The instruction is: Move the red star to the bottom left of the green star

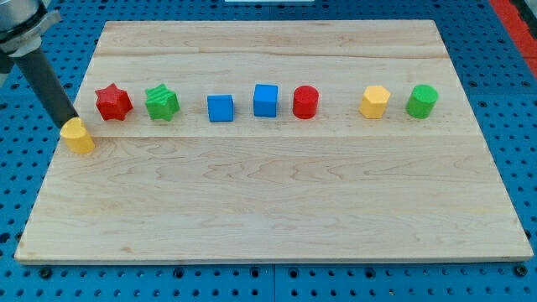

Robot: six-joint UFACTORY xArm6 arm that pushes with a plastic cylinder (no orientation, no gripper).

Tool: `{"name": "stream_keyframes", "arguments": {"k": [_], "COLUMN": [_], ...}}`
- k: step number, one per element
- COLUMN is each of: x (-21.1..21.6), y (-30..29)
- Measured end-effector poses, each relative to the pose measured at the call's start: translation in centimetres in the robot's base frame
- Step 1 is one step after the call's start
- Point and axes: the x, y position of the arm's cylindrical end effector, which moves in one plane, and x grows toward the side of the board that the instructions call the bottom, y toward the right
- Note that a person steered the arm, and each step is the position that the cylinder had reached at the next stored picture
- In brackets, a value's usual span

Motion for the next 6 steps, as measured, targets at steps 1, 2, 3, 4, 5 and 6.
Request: {"name": "stream_keyframes", "arguments": {"k": [1,2,3,4,5,6], "x": [2.4,0.2,-5.5,-7.4,-5.4,-3.6], "y": [3.3,0.5,-1.2,-1.5,2.2,5.7]}}
